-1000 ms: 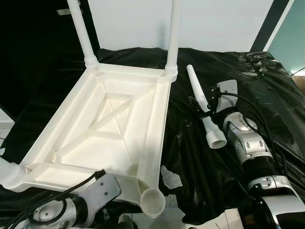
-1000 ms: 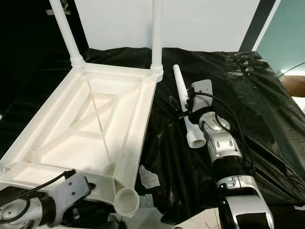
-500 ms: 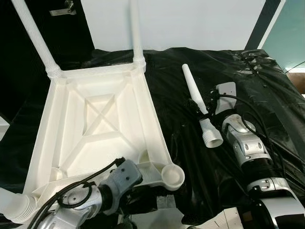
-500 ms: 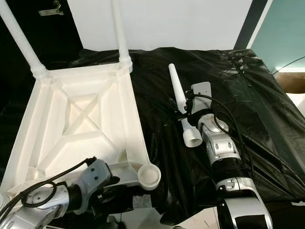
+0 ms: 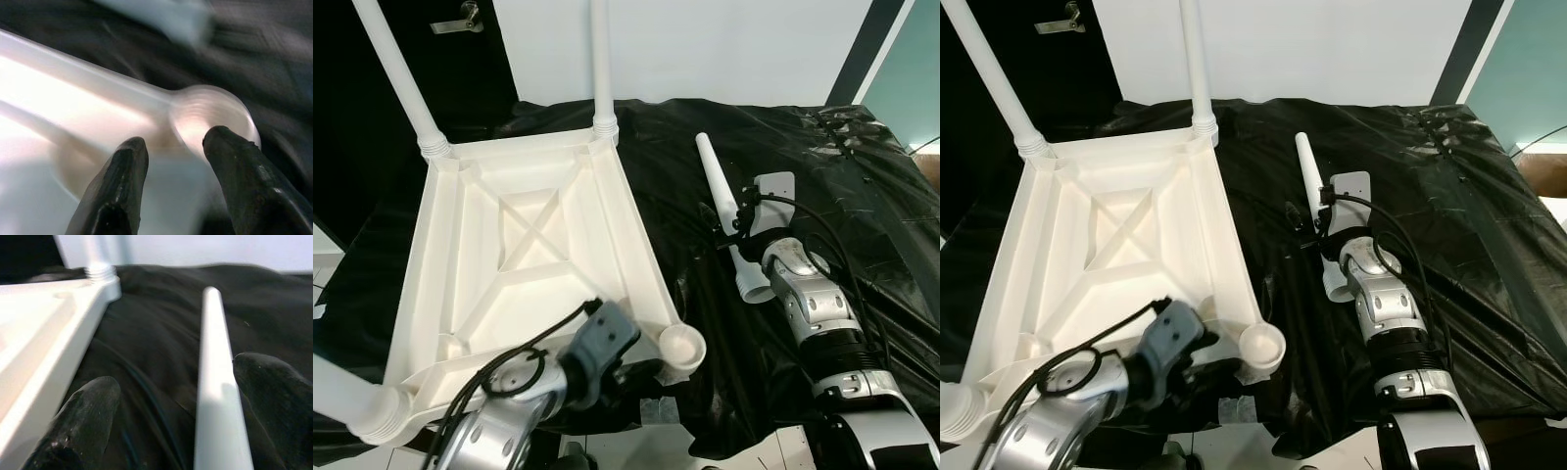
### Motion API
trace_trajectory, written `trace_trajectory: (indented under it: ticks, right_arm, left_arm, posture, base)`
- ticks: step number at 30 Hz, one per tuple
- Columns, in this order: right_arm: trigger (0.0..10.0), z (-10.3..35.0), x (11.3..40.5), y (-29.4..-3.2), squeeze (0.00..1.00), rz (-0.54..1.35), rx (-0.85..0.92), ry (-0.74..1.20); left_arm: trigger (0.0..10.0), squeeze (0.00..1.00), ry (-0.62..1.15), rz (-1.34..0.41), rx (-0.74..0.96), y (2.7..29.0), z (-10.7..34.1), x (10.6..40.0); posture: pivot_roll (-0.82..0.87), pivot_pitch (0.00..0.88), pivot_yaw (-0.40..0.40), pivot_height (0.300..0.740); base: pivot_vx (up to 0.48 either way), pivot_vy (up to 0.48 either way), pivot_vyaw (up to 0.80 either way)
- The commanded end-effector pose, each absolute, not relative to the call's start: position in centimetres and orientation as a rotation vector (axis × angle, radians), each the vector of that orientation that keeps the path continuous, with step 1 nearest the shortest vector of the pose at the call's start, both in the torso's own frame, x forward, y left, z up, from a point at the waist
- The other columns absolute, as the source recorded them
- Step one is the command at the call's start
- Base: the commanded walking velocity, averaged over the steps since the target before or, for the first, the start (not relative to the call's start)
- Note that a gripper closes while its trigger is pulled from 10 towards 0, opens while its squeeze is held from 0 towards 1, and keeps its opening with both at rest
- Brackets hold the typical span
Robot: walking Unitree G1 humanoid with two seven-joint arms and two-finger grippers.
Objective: Building children table
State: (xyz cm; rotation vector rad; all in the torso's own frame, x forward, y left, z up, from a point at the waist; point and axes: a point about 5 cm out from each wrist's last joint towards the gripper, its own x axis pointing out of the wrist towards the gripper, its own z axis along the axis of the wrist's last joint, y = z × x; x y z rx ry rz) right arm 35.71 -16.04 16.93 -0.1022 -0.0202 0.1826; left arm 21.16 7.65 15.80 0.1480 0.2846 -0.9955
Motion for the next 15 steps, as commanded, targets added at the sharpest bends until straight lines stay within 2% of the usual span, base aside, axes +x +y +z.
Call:
trace_trajectory:
  ticks: [1,2,3,4,5,7,15]
  right_arm:
    - [10.0,17.0,35.8,-16.4,1.00,0.147,-0.067,0.002]
    - [10.0,17.0,35.8,-16.4,1.00,0.147,-0.067,0.002]
    - [10.0,17.0,35.9,-16.7,0.82,0.134,-0.050,0.026]
    - [10.0,17.0,35.9,-16.7,0.82,0.134,-0.050,0.026]
    - [10.0,17.0,36.1,-17.0,0.00,0.116,-0.016,0.054]
    - [10.0,16.9,36.5,-17.6,0.00,0.088,0.028,0.118]
    - [10.0,16.3,37.1,-18.7,0.00,0.049,0.121,0.264]
  left_arm:
    - [10.0,0.00,0.271,-0.596,0.159,9.1,15.7,22.8]
    - [10.0,0.00,0.271,-0.596,0.159,9.1,15.7,22.8]
    - [10.0,0.00,0.216,-0.628,0.169,8.5,16.5,22.8]
    - [10.0,0.00,0.216,-0.628,0.169,8.5,16.5,22.8]
    - [10.0,0.00,0.159,-0.656,0.183,8.0,17.2,22.8]
    - [10.0,0.00,0.081,-0.681,0.187,7.3,18.4,23.1]
    - [10.0,0.00,-0.026,-0.618,0.248,6.7,19.8,24.8]
  posture:
    - [0.18,0.073,-0.002,0.740]
    - [0.18,0.073,-0.002,0.740]
    - [0.17,0.070,-0.001,0.740]
    - [0.17,0.070,-0.001,0.740]
    - [0.17,0.069,-0.003,0.740]
    - [0.17,0.068,-0.006,0.740]
    - [0.16,0.061,-0.011,0.740]
  base:
    - [0.000,0.000,0.00]
    - [0.000,0.000,0.00]
    - [0.000,0.000,0.00]
    - [0.000,0.000,0.00]
    - [0.000,0.000,0.00]
    - [0.000,0.000,0.00]
    - [0.000,0.000,0.00]
